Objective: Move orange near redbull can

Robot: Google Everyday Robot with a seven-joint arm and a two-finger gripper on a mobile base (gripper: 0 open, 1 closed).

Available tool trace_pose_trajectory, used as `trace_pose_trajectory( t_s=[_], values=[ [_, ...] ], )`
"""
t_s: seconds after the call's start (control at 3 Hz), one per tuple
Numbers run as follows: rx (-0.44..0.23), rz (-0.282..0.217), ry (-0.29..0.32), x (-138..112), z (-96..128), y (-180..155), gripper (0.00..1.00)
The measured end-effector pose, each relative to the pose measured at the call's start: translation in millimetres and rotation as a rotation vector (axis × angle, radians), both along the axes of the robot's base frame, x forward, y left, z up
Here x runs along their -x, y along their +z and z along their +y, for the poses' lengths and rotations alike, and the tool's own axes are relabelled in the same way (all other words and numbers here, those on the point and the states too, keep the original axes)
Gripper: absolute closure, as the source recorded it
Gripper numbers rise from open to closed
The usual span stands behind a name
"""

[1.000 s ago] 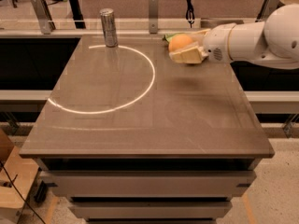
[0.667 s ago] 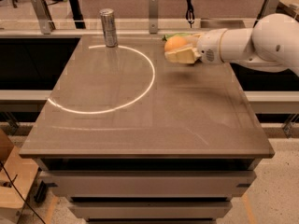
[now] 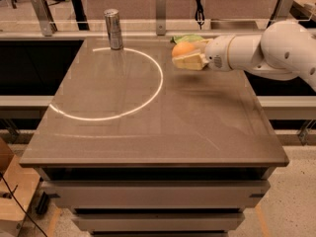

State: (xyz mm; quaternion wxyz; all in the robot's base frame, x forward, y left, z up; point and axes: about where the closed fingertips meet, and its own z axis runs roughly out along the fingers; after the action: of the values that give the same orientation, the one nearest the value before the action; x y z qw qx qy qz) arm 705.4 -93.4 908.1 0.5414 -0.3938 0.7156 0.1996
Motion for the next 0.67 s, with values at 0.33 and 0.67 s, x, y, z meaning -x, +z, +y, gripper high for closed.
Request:
trace_pose_trajectory(
  t_s=[0.33,0.67],
  values=[
    [-0.004,-0.018,0.019,-15.7,24.9,-10.1,1.0],
    [0.0,-0.05,0.047,-33.6,50.1,-16.3,1.0]
  ],
)
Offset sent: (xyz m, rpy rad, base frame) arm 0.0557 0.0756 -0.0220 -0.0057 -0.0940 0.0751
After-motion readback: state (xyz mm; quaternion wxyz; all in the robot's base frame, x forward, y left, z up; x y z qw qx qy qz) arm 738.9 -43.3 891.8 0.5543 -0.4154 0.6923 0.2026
